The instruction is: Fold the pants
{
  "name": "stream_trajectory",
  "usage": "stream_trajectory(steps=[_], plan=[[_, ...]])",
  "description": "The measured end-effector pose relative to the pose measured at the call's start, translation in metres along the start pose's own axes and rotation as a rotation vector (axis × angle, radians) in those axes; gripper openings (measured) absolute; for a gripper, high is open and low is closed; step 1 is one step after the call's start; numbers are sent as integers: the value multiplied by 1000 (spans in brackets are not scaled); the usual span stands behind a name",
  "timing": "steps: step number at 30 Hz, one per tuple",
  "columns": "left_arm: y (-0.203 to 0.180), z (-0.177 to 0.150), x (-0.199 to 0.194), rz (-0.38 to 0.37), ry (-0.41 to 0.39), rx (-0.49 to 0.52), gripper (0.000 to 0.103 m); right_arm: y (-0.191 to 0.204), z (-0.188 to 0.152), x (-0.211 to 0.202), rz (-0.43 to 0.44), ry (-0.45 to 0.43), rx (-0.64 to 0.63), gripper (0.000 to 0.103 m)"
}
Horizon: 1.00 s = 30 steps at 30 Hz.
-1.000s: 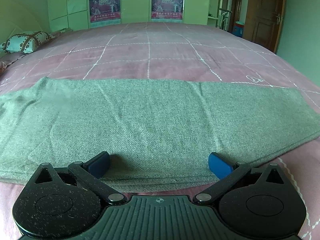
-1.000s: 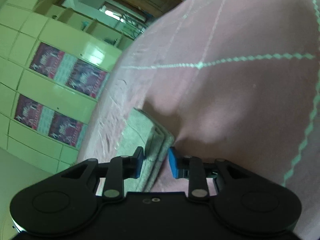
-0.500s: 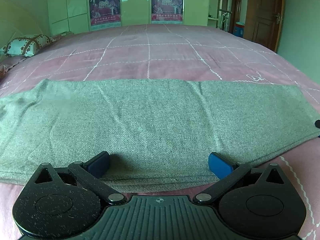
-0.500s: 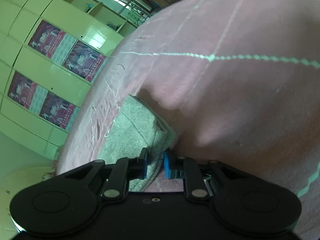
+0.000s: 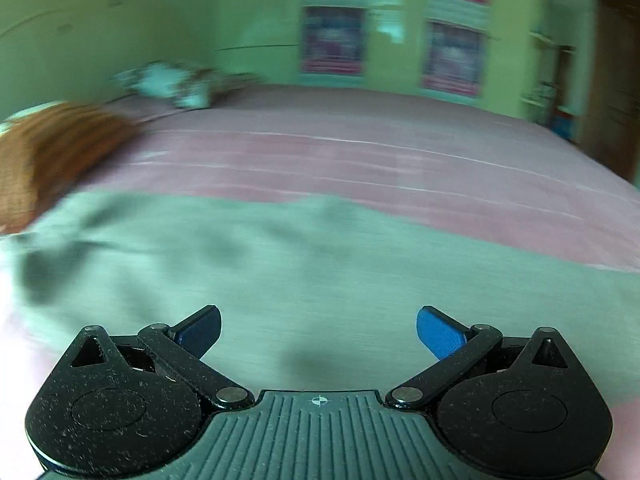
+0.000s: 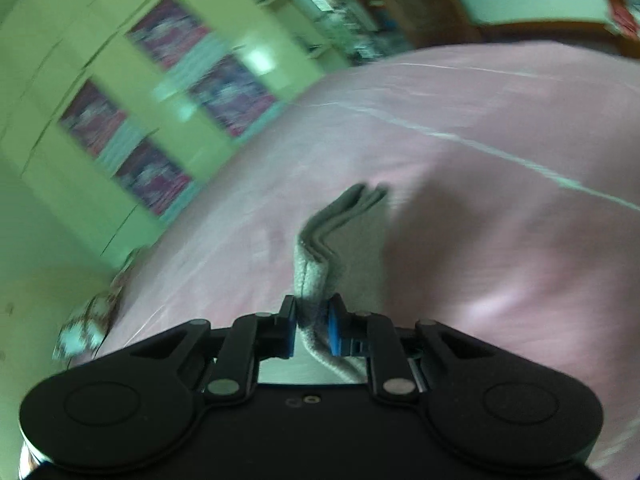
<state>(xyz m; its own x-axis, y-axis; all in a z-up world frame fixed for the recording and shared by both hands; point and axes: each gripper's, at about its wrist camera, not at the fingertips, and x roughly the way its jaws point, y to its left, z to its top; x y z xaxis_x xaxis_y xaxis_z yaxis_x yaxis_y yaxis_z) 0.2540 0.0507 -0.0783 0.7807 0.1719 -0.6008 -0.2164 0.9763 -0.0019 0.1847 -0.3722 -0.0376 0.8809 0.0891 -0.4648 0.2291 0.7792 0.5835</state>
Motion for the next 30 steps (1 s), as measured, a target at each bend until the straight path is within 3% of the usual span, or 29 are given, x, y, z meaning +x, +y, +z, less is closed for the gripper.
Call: stream_trajectory(steps=[5,8,11,13,14,16,17,22,24,25,30], plan=[[122,2,5,120,31,-126,103,115,-52,40,85,33,-152,8],[164,-10,6,137,43,-193,103,182,-102,66,169,88,-226,7],[187,-24,7,145,48,-231,103,239,-172,91,238,227,-343,11],[194,-32,10,134,56,-261,103,268,-229,103,241,400,-529,22],[197,-36,10,128,56,-269,103,271,-242,94,246,378,-576,19],[198,-40,13,120,55,-272,103,259,-242,78,310,339,-498,11],[199,-40,16,111,56,-275,103,253,-239,75,292,353,-467,10],[188,-35,17,88,50,-266,103,234,-219,70,190,231,-450,13],[183,-33,18,82,52,-259,103,223,-221,103,129,380,-429,14],[182,-33,16,73,54,-264,103,219,-213,102,144,384,-396,10],[153,-26,14,29,44,-196,103,184,-154,56,147,171,-314,14]])
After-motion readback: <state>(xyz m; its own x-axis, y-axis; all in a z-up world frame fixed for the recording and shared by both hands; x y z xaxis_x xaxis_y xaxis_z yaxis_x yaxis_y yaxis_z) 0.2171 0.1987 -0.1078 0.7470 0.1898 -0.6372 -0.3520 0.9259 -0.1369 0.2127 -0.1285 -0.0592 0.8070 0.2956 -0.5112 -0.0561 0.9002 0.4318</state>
